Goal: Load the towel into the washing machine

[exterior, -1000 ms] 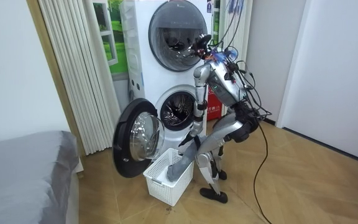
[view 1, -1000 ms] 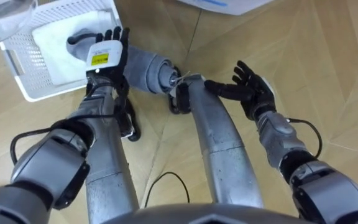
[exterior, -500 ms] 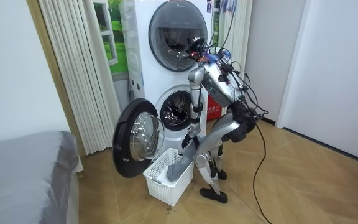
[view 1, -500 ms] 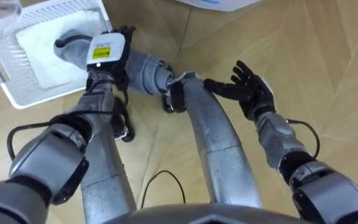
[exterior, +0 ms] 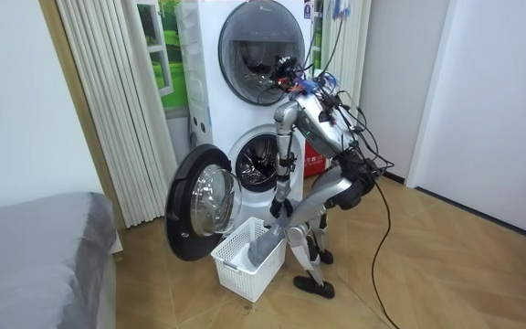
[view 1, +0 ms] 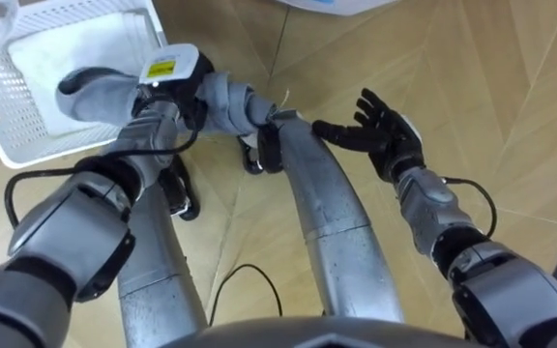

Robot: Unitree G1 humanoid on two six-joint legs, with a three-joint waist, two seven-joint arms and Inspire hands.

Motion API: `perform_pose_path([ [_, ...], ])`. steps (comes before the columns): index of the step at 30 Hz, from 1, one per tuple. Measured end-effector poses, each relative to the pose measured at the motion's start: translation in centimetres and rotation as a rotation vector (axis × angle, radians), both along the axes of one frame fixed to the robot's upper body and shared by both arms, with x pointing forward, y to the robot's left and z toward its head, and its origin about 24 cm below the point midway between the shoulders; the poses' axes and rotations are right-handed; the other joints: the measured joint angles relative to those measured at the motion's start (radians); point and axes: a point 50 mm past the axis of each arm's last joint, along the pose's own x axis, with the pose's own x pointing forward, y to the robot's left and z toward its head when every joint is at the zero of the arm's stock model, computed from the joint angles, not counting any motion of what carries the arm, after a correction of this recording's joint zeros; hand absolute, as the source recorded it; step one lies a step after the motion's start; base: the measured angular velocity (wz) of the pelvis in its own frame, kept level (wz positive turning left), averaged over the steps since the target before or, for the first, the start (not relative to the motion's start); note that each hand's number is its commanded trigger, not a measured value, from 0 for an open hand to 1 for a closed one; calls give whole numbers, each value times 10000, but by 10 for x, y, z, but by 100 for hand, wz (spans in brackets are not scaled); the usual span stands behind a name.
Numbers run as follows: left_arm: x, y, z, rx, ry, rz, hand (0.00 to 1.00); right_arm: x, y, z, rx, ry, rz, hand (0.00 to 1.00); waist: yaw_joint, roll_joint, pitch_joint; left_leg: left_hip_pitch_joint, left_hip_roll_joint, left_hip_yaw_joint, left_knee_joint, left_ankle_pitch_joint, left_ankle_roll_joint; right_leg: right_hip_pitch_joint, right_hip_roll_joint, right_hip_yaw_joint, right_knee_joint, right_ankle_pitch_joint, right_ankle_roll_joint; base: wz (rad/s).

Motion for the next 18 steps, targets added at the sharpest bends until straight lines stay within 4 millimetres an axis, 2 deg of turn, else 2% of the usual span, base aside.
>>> perform_pose_path([
  [8, -5, 1, -7, -44, 908, -47, 100, 0, 2, -2, -466, 283, 259, 0, 27, -31, -22, 507, -11, 105, -664, 137, 26, 485, -5, 20, -594, 94, 47, 0],
  [12, -11, 1, -14, -77, 1246, -72, 100, -7, 2, -9, -1085, 739, 383, 0, 73, -10, -15, 1271, -65, 116, -1396, 330, 29, 1267, -4, -11, -1288, 201, 91, 1],
  [18, -22, -16, -26, -511, 1520, -459, 100, -24, -9, -24, -2237, 1619, 457, 0, 655, 182, 9, 2754, -151, 280, -2543, 652, 150, 2721, -54, 65, -2314, 398, 277, 2],
])
